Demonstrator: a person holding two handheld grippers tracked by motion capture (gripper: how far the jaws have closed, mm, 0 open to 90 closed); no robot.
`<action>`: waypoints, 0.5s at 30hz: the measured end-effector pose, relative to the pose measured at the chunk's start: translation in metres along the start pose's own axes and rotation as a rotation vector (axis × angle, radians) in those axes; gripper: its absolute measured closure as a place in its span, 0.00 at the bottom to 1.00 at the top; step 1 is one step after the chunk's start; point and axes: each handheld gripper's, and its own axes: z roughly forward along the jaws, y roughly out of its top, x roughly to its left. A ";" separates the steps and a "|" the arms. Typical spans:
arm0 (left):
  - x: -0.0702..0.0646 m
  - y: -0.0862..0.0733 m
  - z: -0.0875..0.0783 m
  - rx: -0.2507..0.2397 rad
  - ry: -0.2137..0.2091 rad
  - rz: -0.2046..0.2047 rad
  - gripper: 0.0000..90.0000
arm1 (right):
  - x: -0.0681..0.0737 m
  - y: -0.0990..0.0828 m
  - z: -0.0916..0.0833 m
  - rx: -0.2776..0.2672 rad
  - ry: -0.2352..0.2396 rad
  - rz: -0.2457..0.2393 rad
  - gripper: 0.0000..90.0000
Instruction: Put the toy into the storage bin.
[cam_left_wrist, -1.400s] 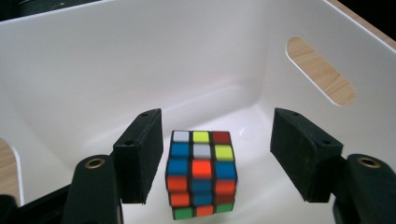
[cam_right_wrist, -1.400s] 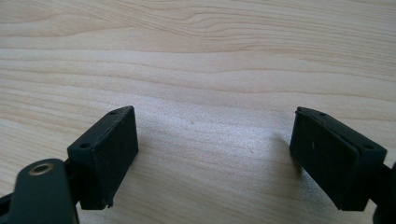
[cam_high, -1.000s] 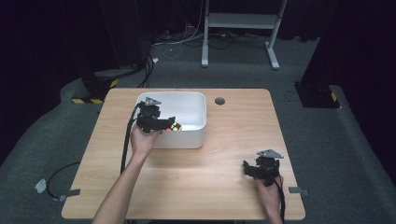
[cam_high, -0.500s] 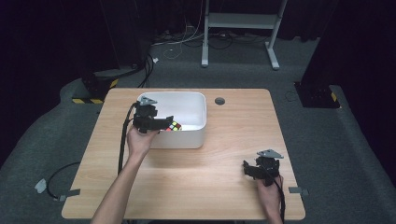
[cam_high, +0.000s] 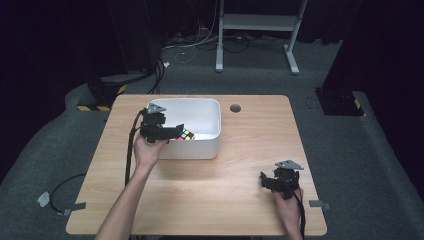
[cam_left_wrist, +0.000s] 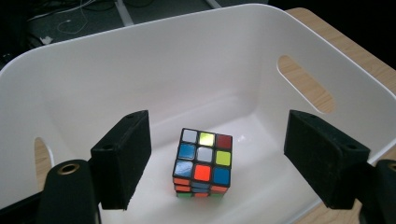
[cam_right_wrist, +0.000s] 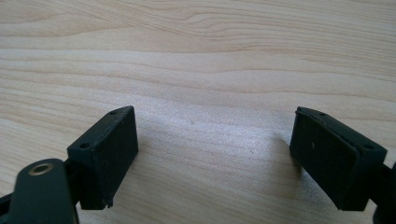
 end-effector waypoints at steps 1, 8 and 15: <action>0.000 0.000 -0.001 -0.003 -0.001 -0.004 0.26 | 0.000 0.000 0.000 0.000 0.000 0.000 0.17; 0.002 -0.001 -0.005 -0.006 -0.005 -0.007 0.25 | 0.000 0.000 0.000 0.000 0.000 0.000 0.17; 0.003 -0.001 -0.008 -0.010 -0.007 -0.010 0.25 | 0.000 0.000 0.000 0.000 0.000 0.000 0.17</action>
